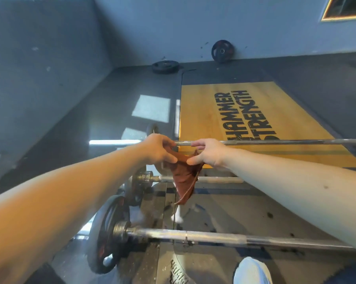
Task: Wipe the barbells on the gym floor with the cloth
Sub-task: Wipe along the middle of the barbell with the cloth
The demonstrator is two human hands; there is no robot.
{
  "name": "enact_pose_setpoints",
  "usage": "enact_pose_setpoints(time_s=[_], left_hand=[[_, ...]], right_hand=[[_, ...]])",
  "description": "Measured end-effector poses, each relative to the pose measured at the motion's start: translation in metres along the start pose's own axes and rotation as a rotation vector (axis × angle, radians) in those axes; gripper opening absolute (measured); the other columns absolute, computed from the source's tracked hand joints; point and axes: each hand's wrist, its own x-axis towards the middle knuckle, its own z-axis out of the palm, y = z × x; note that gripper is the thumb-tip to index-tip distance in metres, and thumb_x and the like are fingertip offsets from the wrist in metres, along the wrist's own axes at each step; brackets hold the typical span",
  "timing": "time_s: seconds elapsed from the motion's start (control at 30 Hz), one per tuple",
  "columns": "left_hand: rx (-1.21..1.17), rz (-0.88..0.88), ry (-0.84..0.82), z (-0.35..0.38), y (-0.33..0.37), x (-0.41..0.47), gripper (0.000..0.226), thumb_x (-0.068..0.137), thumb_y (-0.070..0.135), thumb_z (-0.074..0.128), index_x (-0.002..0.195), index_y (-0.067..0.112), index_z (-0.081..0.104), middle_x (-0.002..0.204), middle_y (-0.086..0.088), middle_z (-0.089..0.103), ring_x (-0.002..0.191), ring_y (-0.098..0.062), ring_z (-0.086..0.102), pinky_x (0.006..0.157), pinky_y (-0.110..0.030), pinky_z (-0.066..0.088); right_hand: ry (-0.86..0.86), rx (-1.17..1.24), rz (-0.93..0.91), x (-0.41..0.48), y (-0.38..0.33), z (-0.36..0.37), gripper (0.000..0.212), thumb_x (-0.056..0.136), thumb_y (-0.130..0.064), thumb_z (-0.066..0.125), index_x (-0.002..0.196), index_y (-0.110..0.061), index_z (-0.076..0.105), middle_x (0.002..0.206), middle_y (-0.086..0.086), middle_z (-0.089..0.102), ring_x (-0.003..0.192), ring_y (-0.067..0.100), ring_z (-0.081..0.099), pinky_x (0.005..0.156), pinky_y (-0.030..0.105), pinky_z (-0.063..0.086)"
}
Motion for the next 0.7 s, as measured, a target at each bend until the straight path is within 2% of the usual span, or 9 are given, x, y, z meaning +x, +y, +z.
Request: enact_pose_setpoints(time_s=[0.1,0.17,0.2,0.23,0.3,0.4,0.53,0.63,0.7], left_hand=[[0.085,0.024,0.087,0.000,0.013,-0.010,0.039,0.083,0.016,0.083,0.119,0.016,0.067,0.096,0.002,0.068,0.084,-0.016,0.068,0.077,-0.030,0.062],[0.192,0.045,0.124,-0.001,0.022,-0.015,0.026,0.085,0.018,0.080,0.110,0.020,0.071,0.093,0.003,0.067,0.080,-0.015,0.066,0.071,-0.029,0.060],[0.268,0.048,0.120,-0.002,0.025,-0.017,0.019,0.086,0.020,0.079,0.104,0.022,0.073,0.090,0.003,0.067,0.077,-0.015,0.064,0.064,-0.026,0.055],[0.331,0.050,0.116,-0.002,0.028,-0.018,0.012,0.087,0.023,0.078,0.098,0.023,0.074,0.087,0.002,0.067,0.075,-0.016,0.063,0.059,-0.024,0.049],[0.342,0.025,0.131,-0.001,0.030,-0.018,0.006,0.086,0.022,0.077,0.091,0.021,0.075,0.085,-0.001,0.069,0.069,-0.016,0.063,0.053,-0.020,0.044],[0.194,-0.019,0.200,-0.003,0.025,-0.009,0.009,0.084,0.013,0.077,0.092,0.015,0.073,0.084,-0.005,0.073,0.064,-0.015,0.067,0.048,-0.017,0.049],[0.161,0.018,0.154,-0.003,0.015,0.005,0.021,0.082,0.017,0.082,0.098,0.017,0.070,0.087,-0.004,0.074,0.071,-0.017,0.072,0.061,-0.025,0.060],[0.289,0.063,0.048,-0.001,0.004,0.020,0.021,0.080,0.035,0.085,0.088,0.021,0.072,0.082,-0.003,0.073,0.077,-0.021,0.071,0.071,-0.034,0.061],[0.318,0.083,0.019,0.002,-0.005,0.030,0.023,0.083,0.042,0.081,0.079,0.023,0.069,0.081,-0.005,0.071,0.079,-0.025,0.069,0.075,-0.037,0.060]], right_hand=[[-0.060,-0.234,-0.119,-0.008,-0.009,-0.006,0.042,0.081,-0.013,0.085,0.120,-0.020,0.072,0.122,0.001,0.067,0.114,0.019,0.061,0.092,0.031,0.049],[-0.050,-0.358,-0.206,-0.012,-0.013,-0.006,0.009,0.089,-0.017,0.077,0.098,-0.021,0.077,0.096,-0.001,0.071,0.088,0.017,0.064,0.074,0.029,0.052],[-0.033,-0.415,-0.246,-0.013,-0.015,-0.006,0.004,0.092,-0.019,0.073,0.092,-0.020,0.077,0.088,-0.001,0.070,0.081,0.017,0.062,0.066,0.029,0.050],[-0.005,-0.457,-0.273,-0.013,-0.016,-0.005,0.008,0.094,-0.021,0.070,0.090,-0.019,0.076,0.086,0.000,0.069,0.080,0.018,0.062,0.064,0.031,0.049],[0.056,-0.464,-0.294,-0.011,-0.015,-0.005,0.008,0.095,-0.023,0.069,0.092,-0.020,0.075,0.089,0.001,0.070,0.085,0.020,0.065,0.072,0.035,0.053],[0.125,-0.335,-0.276,-0.006,-0.010,-0.008,0.002,0.093,-0.020,0.073,0.094,-0.021,0.075,0.093,0.001,0.071,0.089,0.019,0.066,0.080,0.037,0.057],[0.177,-0.274,-0.242,-0.003,-0.004,-0.014,0.008,0.092,-0.014,0.074,0.095,-0.022,0.073,0.095,0.000,0.069,0.090,0.016,0.063,0.078,0.031,0.055],[0.216,-0.336,-0.216,0.004,0.001,-0.015,0.006,0.098,-0.018,0.068,0.103,-0.020,0.070,0.098,-0.001,0.065,0.092,0.016,0.060,0.068,0.025,0.046],[0.190,-0.369,-0.160,0.012,0.005,-0.016,0.009,0.099,-0.021,0.065,0.107,-0.020,0.068,0.102,-0.001,0.065,0.095,0.017,0.060,0.067,0.025,0.043]])
